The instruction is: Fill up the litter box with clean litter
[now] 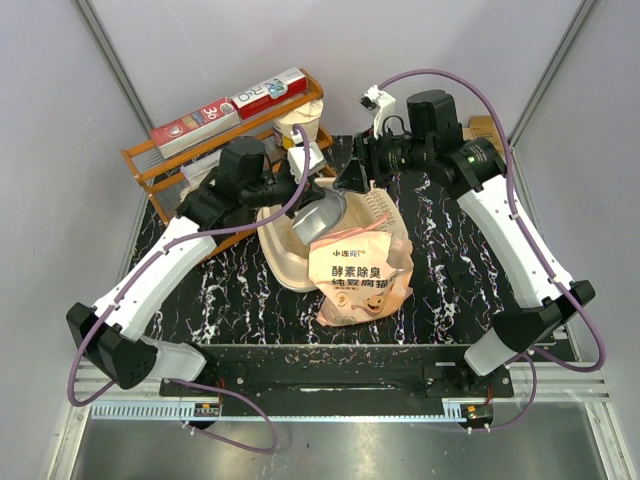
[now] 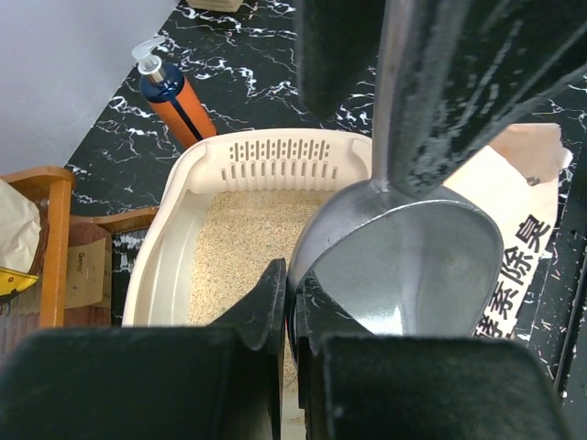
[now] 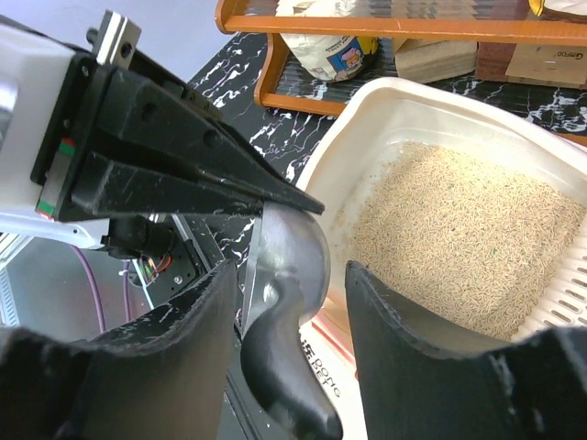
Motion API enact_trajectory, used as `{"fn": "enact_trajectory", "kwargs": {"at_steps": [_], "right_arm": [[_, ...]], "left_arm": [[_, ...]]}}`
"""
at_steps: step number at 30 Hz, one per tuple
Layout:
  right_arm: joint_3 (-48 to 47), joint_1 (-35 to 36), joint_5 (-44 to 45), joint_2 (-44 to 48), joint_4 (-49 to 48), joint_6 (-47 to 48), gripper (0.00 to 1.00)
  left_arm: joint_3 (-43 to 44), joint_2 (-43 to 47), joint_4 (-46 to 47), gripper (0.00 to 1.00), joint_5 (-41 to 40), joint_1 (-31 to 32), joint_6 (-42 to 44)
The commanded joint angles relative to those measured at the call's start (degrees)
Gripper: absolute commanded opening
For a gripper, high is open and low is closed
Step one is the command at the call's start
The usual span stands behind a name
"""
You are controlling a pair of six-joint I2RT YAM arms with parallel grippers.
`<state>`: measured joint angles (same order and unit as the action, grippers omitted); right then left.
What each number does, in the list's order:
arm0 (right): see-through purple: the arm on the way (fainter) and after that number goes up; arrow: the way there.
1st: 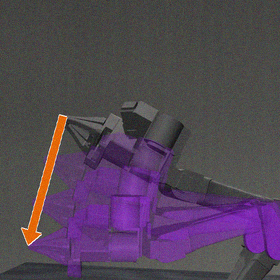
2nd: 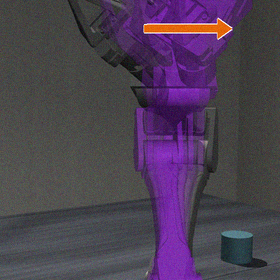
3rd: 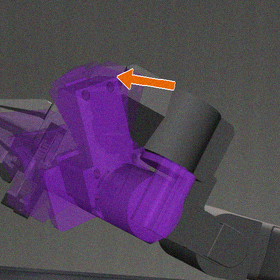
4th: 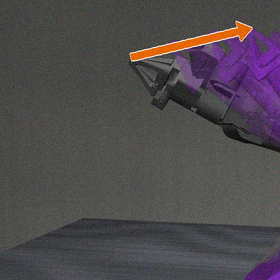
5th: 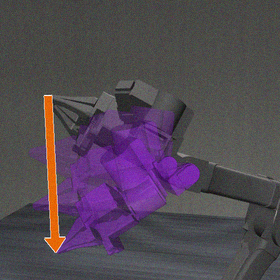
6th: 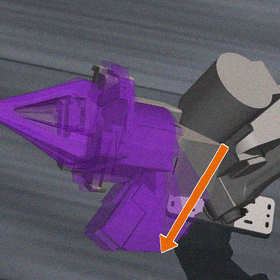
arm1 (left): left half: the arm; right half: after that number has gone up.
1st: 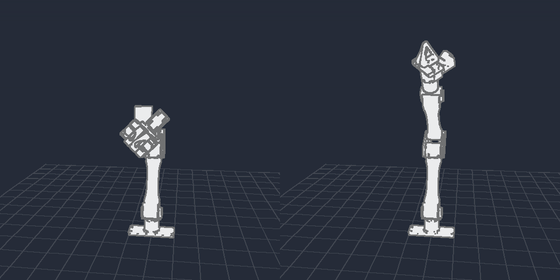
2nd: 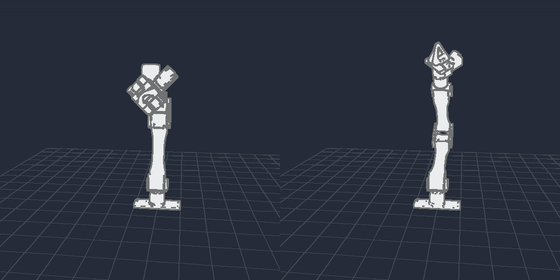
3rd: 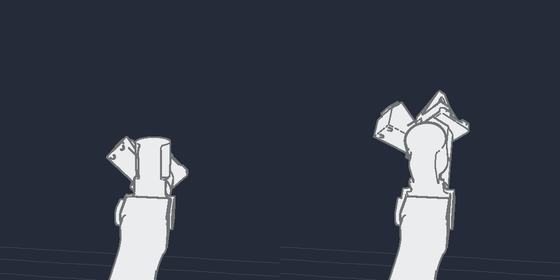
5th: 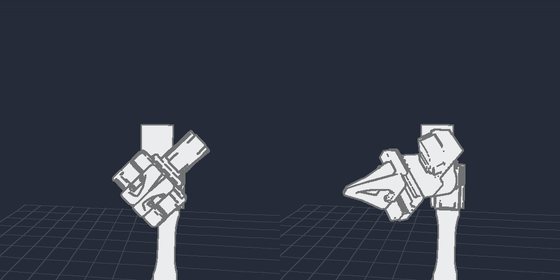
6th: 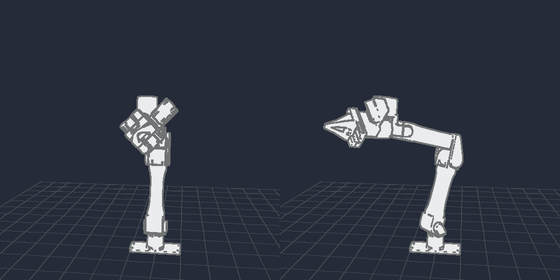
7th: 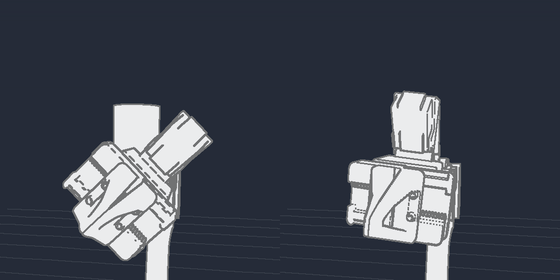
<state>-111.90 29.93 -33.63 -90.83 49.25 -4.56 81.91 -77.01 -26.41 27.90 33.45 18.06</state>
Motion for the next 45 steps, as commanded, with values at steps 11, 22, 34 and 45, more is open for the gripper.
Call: {"fn": "enact_trajectory", "kwargs": {"at_steps": [11,22,34,45], "right_arm": [[0.98,0.04,-1.7,1.97,-2.41,0.69,0.51],[0.54,-1.97,-1.18,1.97,-0.21,4.29,0.0],[-9.93,-19.74,4.53,3.9,10.84,5.86,0.0],[-7.45,-19.74,5.68,10.94,21.31,13.87,0.0]], "left_arm": [[2.82,-0.51,4.53,0.0,2.86,-1.28,-1.89],[3.35,0.37,3.83,0.13,-1.51,-1.28,-1.63],[-0.61,1.61,-3.81,0.84,9.53,-0.84,-0.75],[9.93,-13.85,-16.21,0.84,20.17,-0.23,4.78]]}}
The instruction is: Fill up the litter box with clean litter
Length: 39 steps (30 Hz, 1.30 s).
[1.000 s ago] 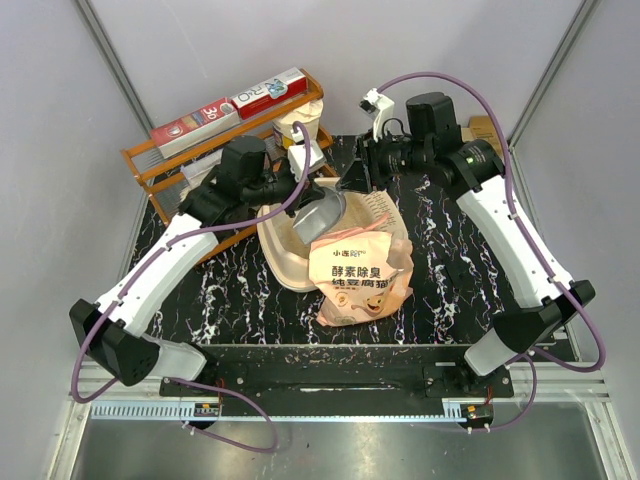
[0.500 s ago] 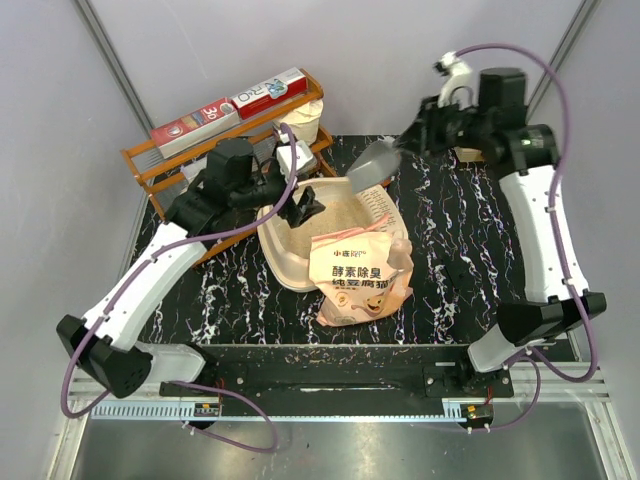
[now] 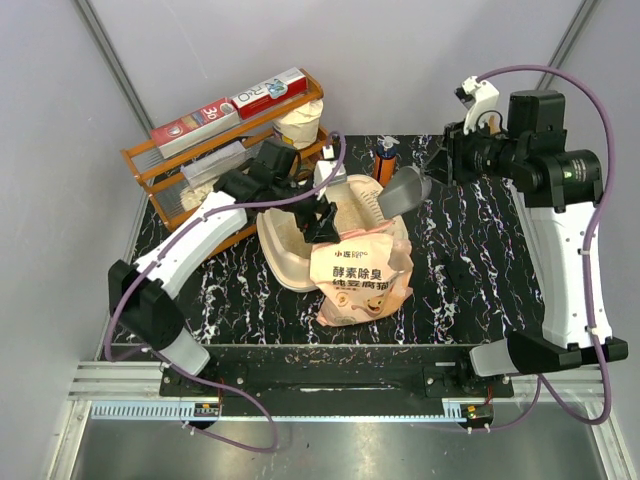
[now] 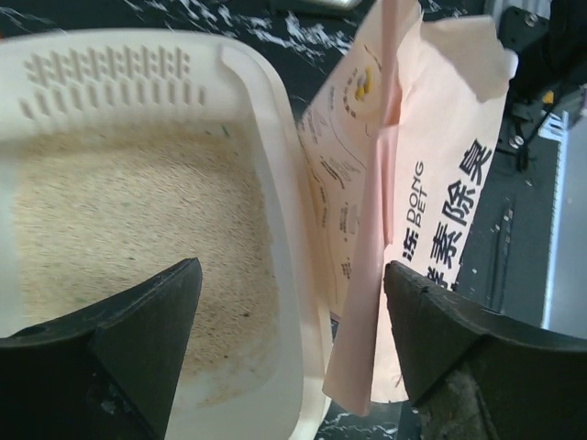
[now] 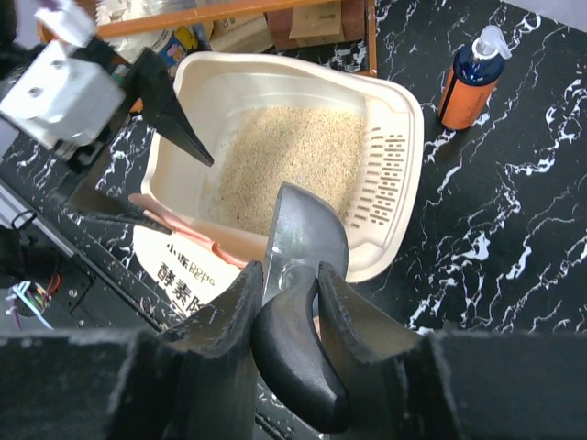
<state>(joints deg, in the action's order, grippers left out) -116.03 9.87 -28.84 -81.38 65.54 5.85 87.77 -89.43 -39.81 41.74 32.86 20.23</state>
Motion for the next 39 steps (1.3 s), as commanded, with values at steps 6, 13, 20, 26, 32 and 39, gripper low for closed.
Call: {"fn": "enact_trajectory", "kwargs": {"at_steps": [6,13,20,26,32,39], "right_arm": [[-2.54,0.33,-0.52,2.19,9.78,4.17,0.0],[-4.82,0.24,7.63,3.24,9.18,4.0,0.0],[-6.4,0.33,8.63,2.2,8.9,2.5,0.0],[-4.56,0.33,2.74,2.54,13.12,2.5,0.0],[-2.8,0.33,-0.07,2.72,15.85,2.77,0.0],[-0.34,0.33,0.36,2.9,16.72,2.24,0.0]], "left_arm": [[9.26,-7.07,-12.82,0.66,15.64,0.97,7.98],[9.61,-7.43,-16.62,0.58,17.86,3.0,9.66],[10.05,-7.95,-11.25,0.71,9.33,3.17,6.32],[13.83,-11.9,-13.18,0.6,6.96,3.7,6.05],[16.55,-13.75,-15.64,0.37,8.01,4.4,7.8],[18.14,-12.53,-20.83,0.0,9.33,5.02,10.62]]}}
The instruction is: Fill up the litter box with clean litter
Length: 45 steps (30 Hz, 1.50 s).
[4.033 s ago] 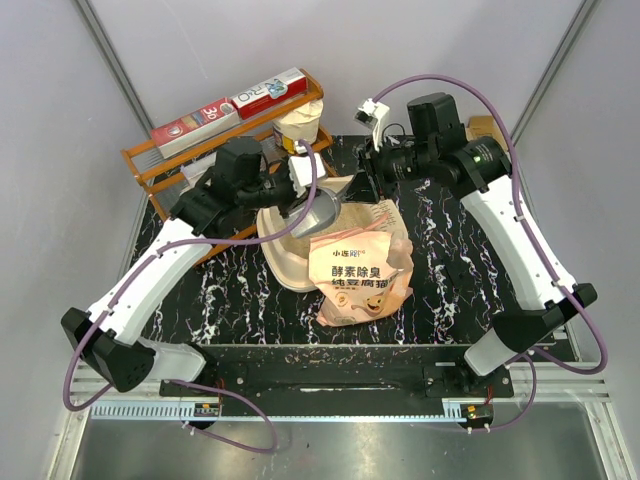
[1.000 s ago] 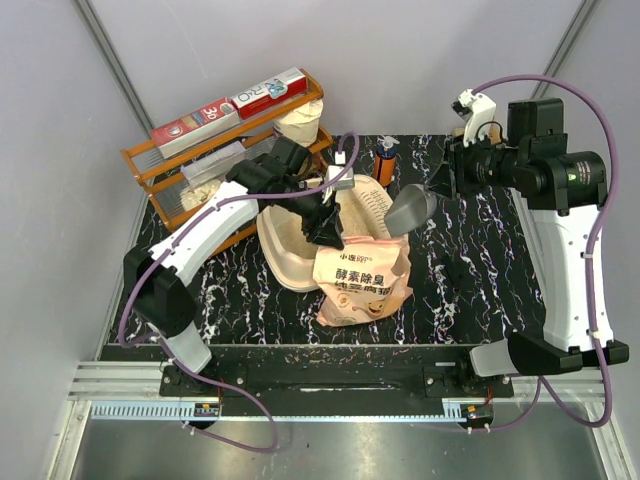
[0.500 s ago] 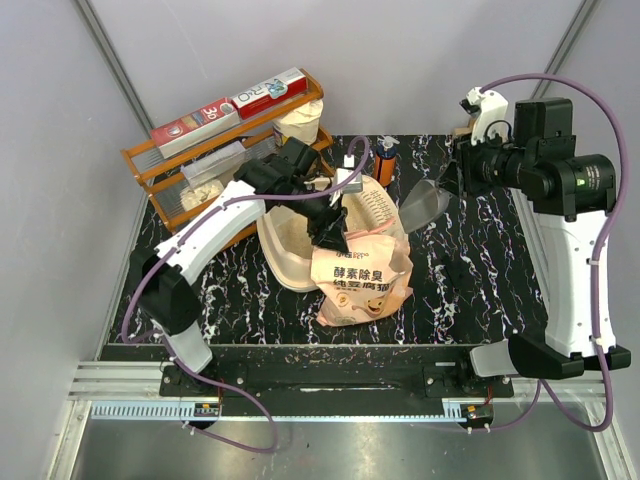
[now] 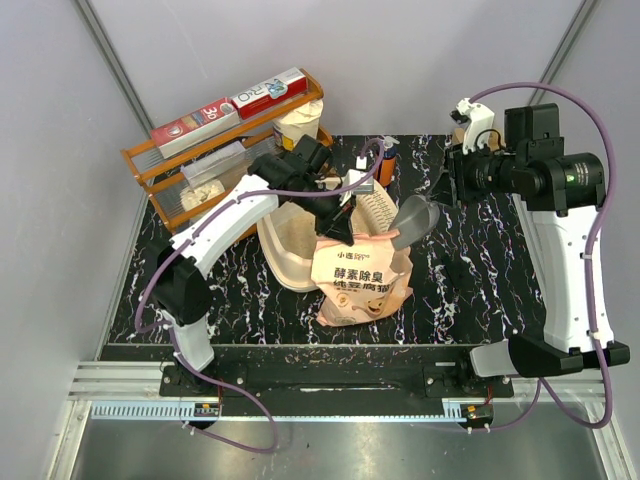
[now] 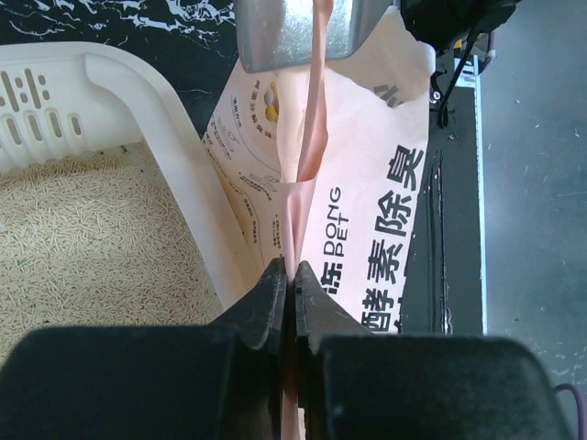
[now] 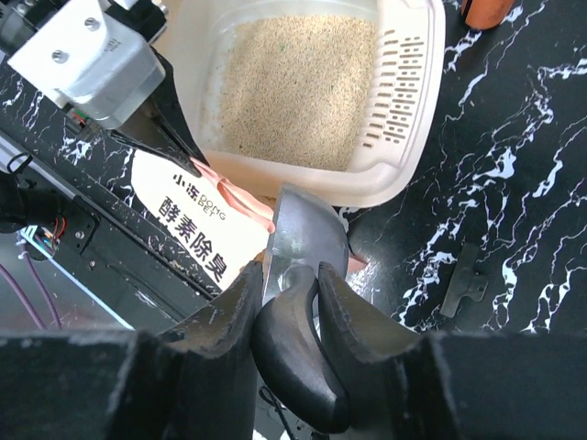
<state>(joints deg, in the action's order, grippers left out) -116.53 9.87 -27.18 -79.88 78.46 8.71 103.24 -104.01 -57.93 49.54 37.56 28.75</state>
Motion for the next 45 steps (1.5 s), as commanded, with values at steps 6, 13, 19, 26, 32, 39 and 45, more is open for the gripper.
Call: {"fn": "enact_trajectory", "kwargs": {"at_steps": [6,13,19,26,32,39,45], "right_arm": [[-1.77,0.33,-0.24,0.77,7.49,0.69,0.0],[-0.81,0.33,-1.91,0.68,10.67,2.54,0.0],[3.68,0.5,-4.02,0.6,10.93,2.98,0.0],[4.82,3.66,-2.71,-2.03,14.18,6.32,0.0],[9.99,10.96,4.75,-0.9,11.11,1.5,0.0],[17.29,10.87,12.4,-0.36,6.1,-6.86,0.0],[24.39,10.87,14.78,0.77,-1.89,-11.34,0.0]], "left_arm": [[-3.3,11.27,4.83,0.0,-2.07,0.41,-2.72],[-7.08,15.94,9.5,0.0,-4.98,0.32,-6.51],[-8.14,16.82,10.03,0.0,-4.98,0.41,-7.57],[-8.67,18.22,10.29,0.0,-5.68,0.5,-7.57],[-10.16,20.33,12.84,0.0,-6.82,0.93,-9.76],[-14.99,23.67,17.85,0.0,-9.54,3.57,-13.72],[-15.44,23.68,21.28,0.0,-11.92,5.85,-17.23]]}}
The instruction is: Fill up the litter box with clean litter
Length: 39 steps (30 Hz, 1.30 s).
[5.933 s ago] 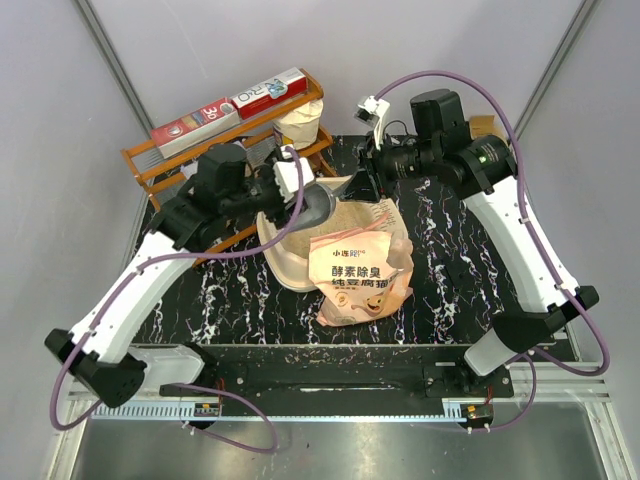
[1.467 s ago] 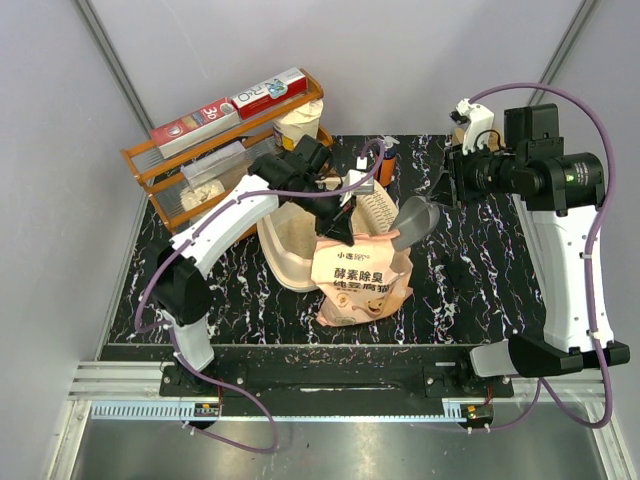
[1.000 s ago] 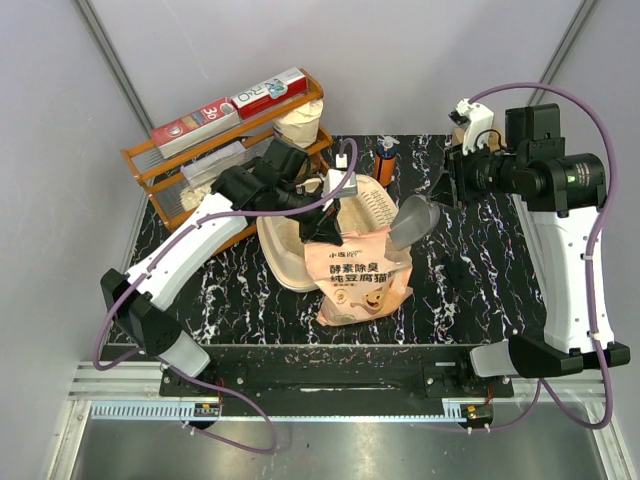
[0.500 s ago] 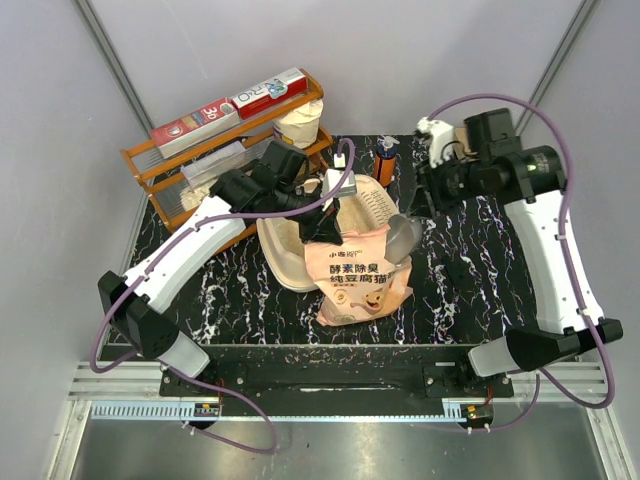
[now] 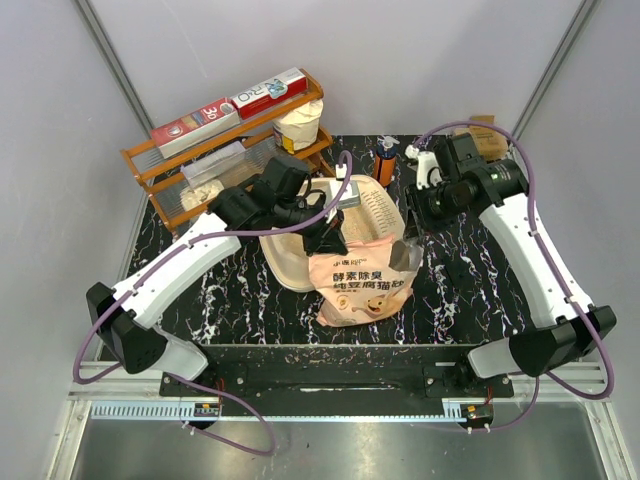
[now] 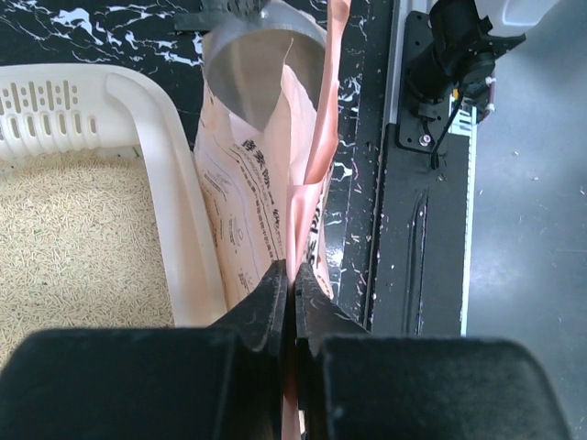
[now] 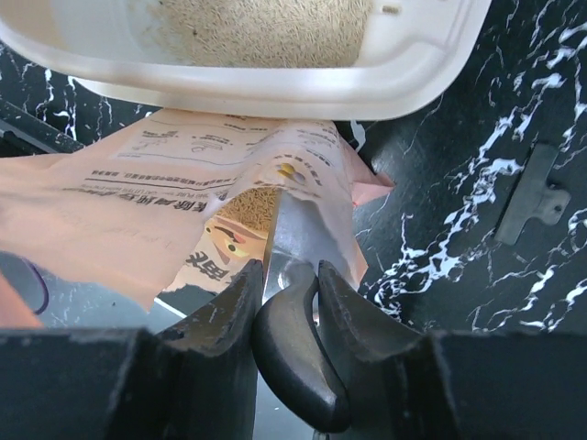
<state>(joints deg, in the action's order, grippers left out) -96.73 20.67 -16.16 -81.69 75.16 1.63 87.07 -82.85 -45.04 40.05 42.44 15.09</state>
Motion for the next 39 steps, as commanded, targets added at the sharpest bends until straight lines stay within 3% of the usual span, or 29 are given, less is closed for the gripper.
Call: {"fn": "enact_trajectory", "kwargs": {"at_steps": [1,9,14,19,24,29,39], "right_arm": [[6.1,0.25,3.94,2.94,-0.08,-5.48,0.0],[22.96,3.59,8.25,7.94,-16.96,-13.91,0.0],[31.06,5.0,5.71,8.74,-23.99,-19.64,0.0],[33.44,4.39,-4.21,9.79,-27.51,-18.51,0.0],[34.94,1.14,-23.36,12.96,-34.54,-18.94,0.0],[35.64,-4.31,-39.26,9.37,-35.34,-21.31,0.0],[37.31,-14.33,-51.33,10.58,-35.26,-23.51,0.0]], "left_arm": [[0.82,2.08,8.56,0.0,-2.7,1.24,-3.93],[1.26,0.85,10.32,0.0,-3.23,2.3,-7.0],[1.35,-0.03,11.55,0.0,-3.14,2.65,-8.41],[1.35,-0.73,12.25,0.0,-3.05,2.65,-8.76],[0.47,-1.0,12.17,0.0,-2.96,2.65,-8.76],[-0.41,-0.91,12.87,0.0,-3.14,2.65,-7.8],[-0.76,-0.21,11.2,0.0,-4.72,2.83,-3.93]]}}
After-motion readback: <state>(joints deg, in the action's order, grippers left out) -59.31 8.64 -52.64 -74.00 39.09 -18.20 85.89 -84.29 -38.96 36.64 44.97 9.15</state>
